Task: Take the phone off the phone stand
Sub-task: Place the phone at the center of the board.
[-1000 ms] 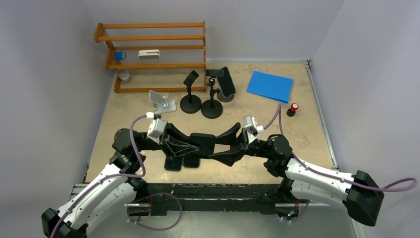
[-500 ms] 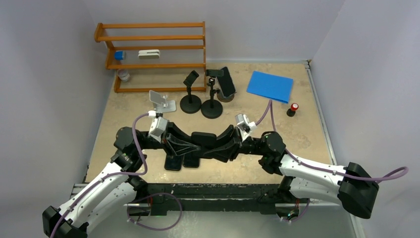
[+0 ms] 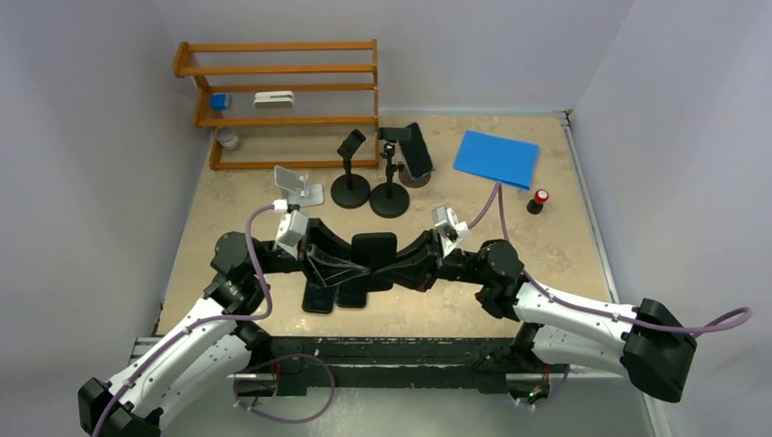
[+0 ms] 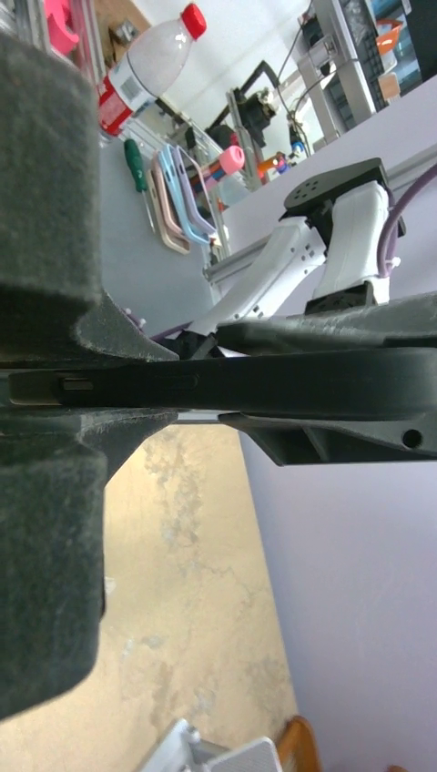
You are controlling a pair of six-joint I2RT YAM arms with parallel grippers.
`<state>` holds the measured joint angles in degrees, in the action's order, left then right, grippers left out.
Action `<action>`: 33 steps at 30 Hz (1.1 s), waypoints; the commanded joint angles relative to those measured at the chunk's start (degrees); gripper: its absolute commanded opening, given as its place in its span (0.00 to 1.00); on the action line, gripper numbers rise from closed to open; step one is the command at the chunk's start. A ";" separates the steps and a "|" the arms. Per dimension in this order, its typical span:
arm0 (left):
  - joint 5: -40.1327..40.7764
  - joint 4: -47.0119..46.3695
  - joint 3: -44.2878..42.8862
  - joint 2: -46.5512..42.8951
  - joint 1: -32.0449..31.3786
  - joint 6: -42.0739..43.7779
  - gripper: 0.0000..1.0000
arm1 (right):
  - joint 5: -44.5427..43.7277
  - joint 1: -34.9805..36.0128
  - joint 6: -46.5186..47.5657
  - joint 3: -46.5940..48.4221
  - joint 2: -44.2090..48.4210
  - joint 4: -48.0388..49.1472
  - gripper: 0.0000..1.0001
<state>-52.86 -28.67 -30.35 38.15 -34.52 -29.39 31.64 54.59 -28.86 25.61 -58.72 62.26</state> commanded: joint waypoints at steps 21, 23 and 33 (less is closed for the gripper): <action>38.47 15.65 -5.78 -6.71 -0.21 6.84 0.77 | -22.05 -4.02 -10.61 -0.05 -3.67 -27.35 0.00; 38.06 15.66 -5.90 -6.50 -0.24 6.80 0.77 | -20.24 -4.32 -12.64 -0.81 -6.56 -25.21 0.00; 39.54 18.02 -7.18 -5.56 -0.27 6.80 0.76 | -15.51 -6.52 -21.09 -2.33 -19.44 -16.72 0.00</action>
<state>-15.00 -10.81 -34.65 32.56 -34.63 -23.35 12.58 49.71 -44.21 23.59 -75.88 34.81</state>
